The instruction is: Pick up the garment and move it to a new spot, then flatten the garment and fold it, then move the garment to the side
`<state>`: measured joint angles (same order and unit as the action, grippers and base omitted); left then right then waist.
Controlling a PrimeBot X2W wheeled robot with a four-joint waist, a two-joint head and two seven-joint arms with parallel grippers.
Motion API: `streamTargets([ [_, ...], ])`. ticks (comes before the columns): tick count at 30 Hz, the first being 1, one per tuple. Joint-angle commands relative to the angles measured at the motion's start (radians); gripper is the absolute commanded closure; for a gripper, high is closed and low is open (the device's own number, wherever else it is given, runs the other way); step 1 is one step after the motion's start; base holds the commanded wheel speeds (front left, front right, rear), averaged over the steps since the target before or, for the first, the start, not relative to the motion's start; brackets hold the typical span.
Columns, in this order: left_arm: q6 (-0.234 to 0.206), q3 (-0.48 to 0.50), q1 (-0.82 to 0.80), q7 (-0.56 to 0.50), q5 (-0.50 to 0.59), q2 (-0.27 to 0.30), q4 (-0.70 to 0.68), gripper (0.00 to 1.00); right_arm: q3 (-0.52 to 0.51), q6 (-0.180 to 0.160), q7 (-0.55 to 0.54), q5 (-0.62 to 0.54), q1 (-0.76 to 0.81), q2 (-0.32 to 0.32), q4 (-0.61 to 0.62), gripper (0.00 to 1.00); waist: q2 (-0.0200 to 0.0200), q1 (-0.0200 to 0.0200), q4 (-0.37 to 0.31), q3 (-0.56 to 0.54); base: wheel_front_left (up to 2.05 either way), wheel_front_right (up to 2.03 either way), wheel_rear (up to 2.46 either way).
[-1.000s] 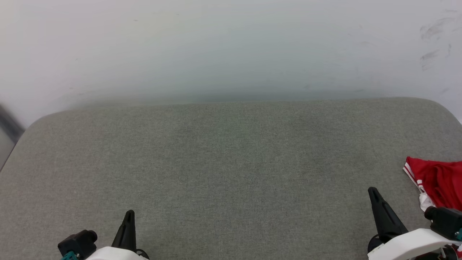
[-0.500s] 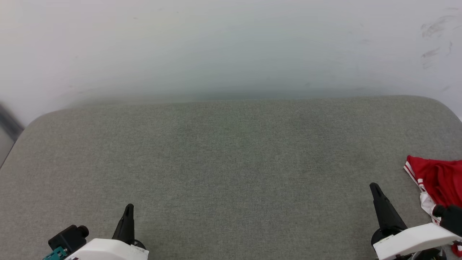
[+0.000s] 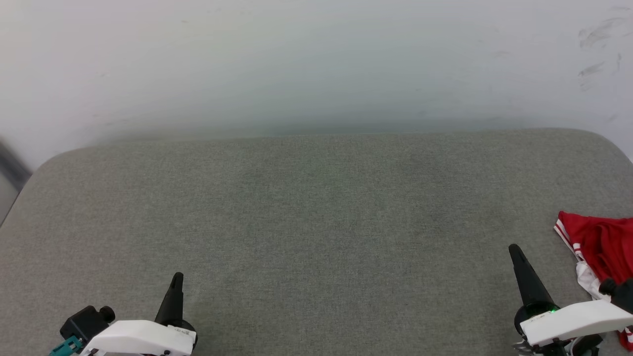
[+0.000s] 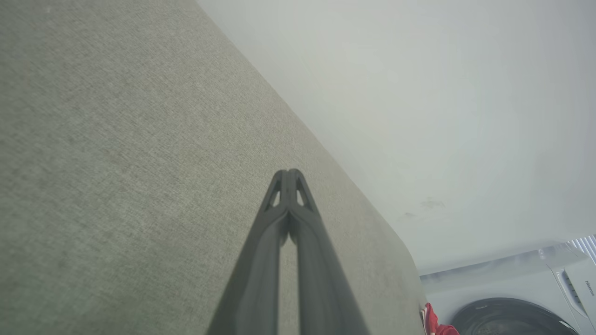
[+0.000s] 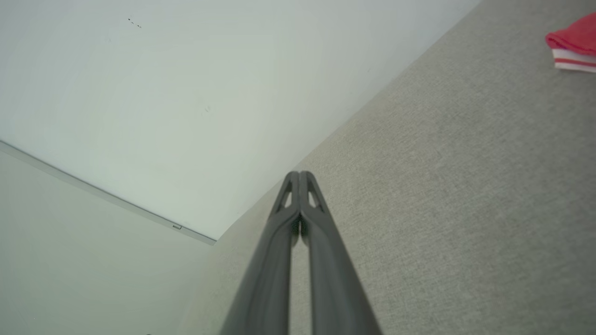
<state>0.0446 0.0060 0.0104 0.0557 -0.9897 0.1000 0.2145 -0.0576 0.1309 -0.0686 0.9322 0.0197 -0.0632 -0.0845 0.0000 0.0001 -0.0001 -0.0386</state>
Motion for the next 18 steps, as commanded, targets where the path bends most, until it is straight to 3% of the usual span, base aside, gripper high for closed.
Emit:
streamTargets([
  [1,0.009,0.008,-0.030,-0.007,-0.028,0.000,-0.007,1.00,-0.004,0.000,-0.002,0.032,-0.027,-0.002,0.002,1.00,0.0000,-0.0001,0.000,0.001,0.00,0.00,0.00],
  [18,0.035,0.041,-0.061,-0.061,-0.219,-0.016,0.005,1.00,-0.018,0.000,-0.013,0.244,-0.062,0.001,-0.051,1.00,0.0000,-0.0001,0.000,0.011,0.00,0.00,0.00],
])
